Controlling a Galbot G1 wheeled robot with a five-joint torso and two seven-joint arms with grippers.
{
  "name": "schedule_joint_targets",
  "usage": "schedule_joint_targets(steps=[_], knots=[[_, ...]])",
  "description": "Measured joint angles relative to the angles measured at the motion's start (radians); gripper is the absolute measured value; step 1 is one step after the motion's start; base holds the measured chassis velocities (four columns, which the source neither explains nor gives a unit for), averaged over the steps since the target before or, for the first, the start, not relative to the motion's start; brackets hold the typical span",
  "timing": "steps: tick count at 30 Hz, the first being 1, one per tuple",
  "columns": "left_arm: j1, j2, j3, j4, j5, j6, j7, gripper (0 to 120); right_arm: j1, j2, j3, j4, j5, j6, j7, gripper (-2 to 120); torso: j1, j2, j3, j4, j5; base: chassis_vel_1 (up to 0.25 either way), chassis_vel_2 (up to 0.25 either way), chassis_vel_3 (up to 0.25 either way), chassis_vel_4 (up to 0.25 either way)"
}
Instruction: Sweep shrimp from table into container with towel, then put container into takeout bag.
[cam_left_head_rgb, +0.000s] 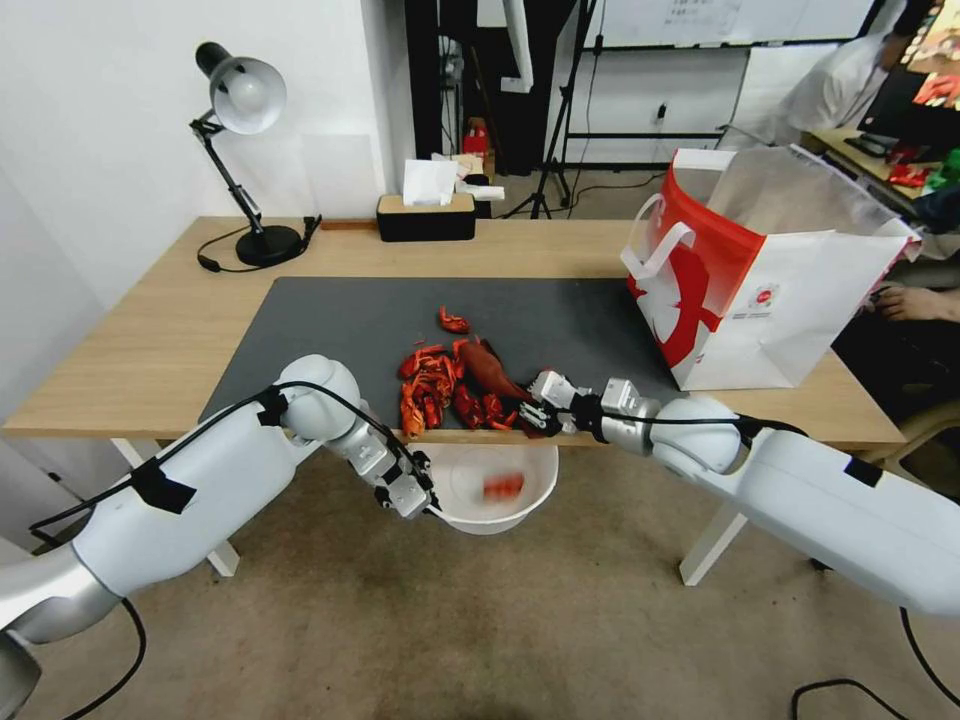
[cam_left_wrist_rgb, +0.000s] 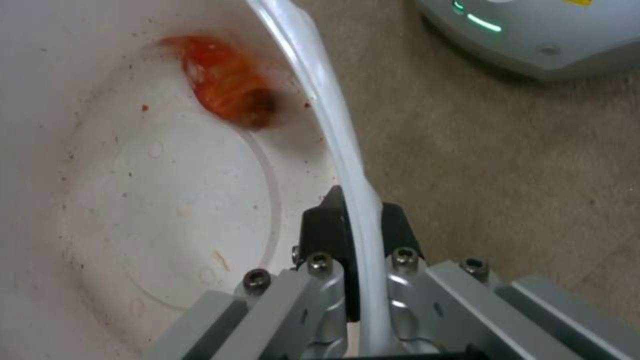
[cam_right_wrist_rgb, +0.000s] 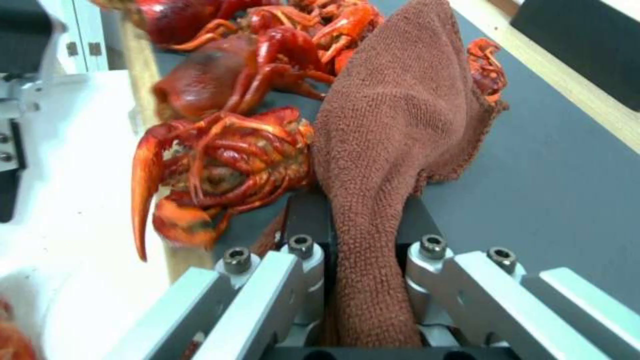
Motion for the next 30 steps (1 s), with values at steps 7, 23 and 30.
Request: schedule_joint_targets(steps=[7,23,30], knots=[[0.004,0.003,0.000,-0.002,0.001,0.001,0.000,0,-0.076,-0.024,0.065,0.028,-0.013,0.010,-0.018,8,0.000,0.000,0.000,0.0002,-0.0002,0.000,0.000,0.000,0.000],[0.000,0.008,0.002,-0.008,0.002,0.008,-0.001,0,-0.217,-0.102,0.198,0.100,-0.040,0.040,-0.117,8,0.000,0.000,0.000,0.0001,-0.0001,0.000,0.000,0.000,0.000],[-0.005,0.002,0.006,-0.008,0.001,0.016,-0.003,0,-0.291,-0.126,0.254,0.123,-0.043,0.047,-0.169,8,0.000,0.000,0.000,0.0000,-0.0004,0.000,0.000,0.000,0.000]])
